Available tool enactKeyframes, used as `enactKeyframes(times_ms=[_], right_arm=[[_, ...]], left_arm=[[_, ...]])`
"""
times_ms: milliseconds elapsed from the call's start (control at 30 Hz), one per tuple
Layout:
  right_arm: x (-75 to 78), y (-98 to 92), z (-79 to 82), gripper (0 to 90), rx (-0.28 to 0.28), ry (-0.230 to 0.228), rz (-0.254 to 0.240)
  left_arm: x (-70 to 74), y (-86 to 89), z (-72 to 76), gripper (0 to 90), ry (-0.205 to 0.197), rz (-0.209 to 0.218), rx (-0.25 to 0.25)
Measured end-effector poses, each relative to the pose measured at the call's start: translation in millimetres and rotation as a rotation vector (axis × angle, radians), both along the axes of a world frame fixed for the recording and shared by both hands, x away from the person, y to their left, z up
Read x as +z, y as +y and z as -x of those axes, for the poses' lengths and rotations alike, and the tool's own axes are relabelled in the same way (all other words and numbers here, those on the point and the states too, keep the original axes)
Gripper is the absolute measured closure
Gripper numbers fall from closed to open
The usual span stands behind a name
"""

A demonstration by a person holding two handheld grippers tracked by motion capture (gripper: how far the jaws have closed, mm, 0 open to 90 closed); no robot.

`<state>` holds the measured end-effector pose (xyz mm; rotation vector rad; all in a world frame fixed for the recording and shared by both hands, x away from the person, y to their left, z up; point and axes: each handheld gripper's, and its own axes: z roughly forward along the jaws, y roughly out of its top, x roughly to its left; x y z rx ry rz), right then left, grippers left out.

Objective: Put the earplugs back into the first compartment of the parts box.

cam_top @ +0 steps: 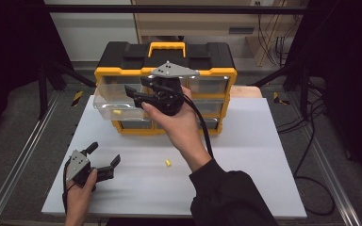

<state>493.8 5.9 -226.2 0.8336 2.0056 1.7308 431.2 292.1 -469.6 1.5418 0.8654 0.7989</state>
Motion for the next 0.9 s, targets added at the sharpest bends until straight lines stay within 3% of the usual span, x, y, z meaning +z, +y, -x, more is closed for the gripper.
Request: enactKeyframes(times_ms=[200, 467, 900], right_arm=[[-7.0, -8.2, 12.4, 22.7, -0.051, -0.037, 0.080], [-29.8, -20.0, 26.3, 13.5, -0.098, -0.039, 0.150], [-97.0, -36.2, 27.6, 10.4, -0.126, 0.086, 0.229]], left_arm=[[-0.1, -0.4, -0.2, 1.4, 0.000, -0.002, -0.001], [-0.3, -0.8, -0.4, 1.4, 0.000, -0.006, -0.001], [-0.3, -1.8, 0.1, 1.4, -0.001, -0.009, -0.002]])
